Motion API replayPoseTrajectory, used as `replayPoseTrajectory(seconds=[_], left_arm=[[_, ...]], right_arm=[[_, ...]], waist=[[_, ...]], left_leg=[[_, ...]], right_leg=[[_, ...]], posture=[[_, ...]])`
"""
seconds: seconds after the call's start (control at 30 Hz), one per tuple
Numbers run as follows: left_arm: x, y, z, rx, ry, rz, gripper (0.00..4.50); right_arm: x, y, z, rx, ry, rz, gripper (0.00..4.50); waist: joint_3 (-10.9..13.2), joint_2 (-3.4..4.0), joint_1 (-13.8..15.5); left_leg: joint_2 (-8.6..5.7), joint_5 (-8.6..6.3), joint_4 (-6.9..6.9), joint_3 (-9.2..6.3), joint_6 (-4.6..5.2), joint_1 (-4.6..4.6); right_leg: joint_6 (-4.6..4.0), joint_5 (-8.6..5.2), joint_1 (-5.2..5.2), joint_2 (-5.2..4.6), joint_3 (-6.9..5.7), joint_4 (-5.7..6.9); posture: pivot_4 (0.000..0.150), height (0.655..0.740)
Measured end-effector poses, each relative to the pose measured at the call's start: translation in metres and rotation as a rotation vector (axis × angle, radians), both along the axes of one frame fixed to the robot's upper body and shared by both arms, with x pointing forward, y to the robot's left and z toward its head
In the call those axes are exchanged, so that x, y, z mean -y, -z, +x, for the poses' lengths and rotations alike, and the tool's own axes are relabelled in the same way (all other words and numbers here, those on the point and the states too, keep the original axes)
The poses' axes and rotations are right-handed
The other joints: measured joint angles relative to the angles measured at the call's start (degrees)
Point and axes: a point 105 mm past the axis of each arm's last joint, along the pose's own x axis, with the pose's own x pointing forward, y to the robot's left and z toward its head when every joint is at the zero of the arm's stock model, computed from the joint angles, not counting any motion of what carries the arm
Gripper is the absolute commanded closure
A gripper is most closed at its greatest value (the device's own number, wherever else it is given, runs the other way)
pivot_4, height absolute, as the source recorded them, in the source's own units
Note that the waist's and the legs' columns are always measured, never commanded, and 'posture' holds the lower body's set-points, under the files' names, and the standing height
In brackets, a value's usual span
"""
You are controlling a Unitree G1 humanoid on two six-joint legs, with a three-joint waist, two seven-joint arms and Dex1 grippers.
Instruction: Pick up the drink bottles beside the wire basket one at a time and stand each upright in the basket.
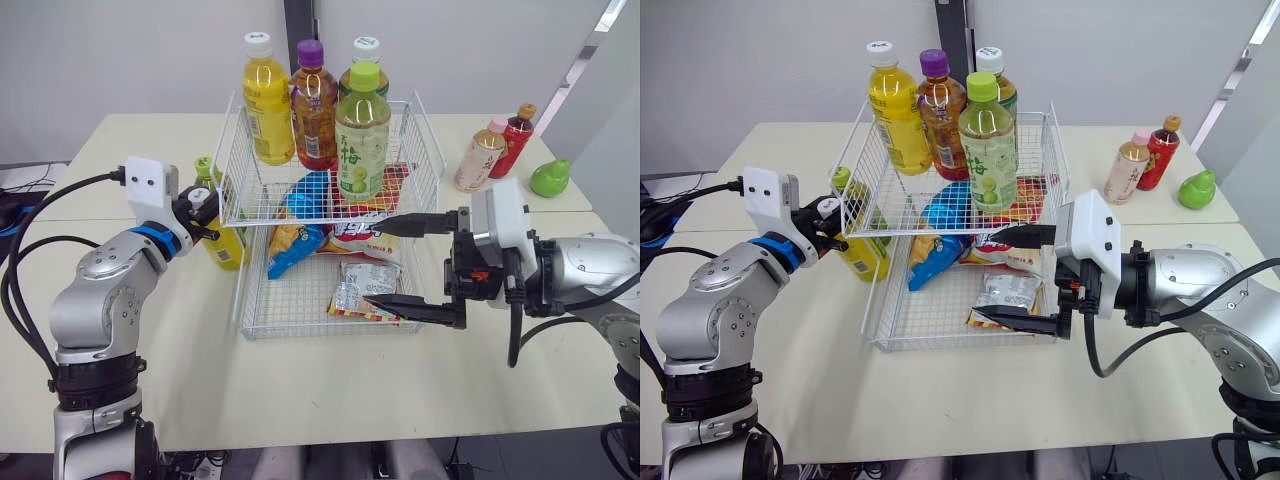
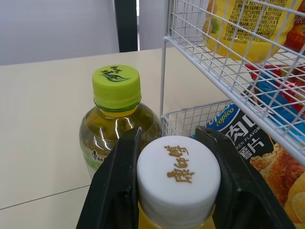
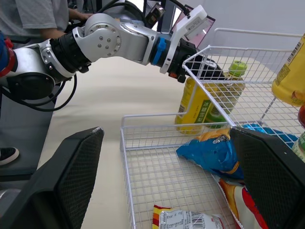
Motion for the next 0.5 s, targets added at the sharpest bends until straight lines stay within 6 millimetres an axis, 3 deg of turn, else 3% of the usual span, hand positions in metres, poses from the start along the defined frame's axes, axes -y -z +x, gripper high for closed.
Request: replayPoseTrajectory(seconds=[0.27,0.4,0.5], left_arm=[[-0.015,-0.007,-0.025,-0.022,0.042,0.034,3.12],[-0.030,-0.049,-0.036,0.030,0.048,0.031,3.12],[-0.028,-0.093,-0.044,0.075,0.103,0.035,3.12]], right_arm=[[0.015,-0.008,0.005,0.033,0.046,-0.009,0.00],[0.023,-0.014,0.009,0.031,0.058,0.003,0.00],[0.028,-0.018,0.012,0.037,0.066,0.016,0.00]], waist=[[0.0,-0.01,-0.1],[0.0,-0.04,0.0],[0.0,-0.05,0.2]], left_leg=[[0.04,0.00,-0.03,-0.03,0.00,-0.03],[0.03,0.00,0.01,-0.03,0.00,-0.06],[-0.02,0.00,0.05,0.00,0.00,-0.09]], right_leg=[[-0.01,-0.01,-0.06,0.03,-0.03,-0.01],[0.00,-0.01,-0.03,0.04,-0.07,-0.02],[0.01,-0.01,0.00,0.04,-0.14,-0.04]], posture=[[0.150,0.7400],[0.150,0.7400],[0.150,0.7400]])
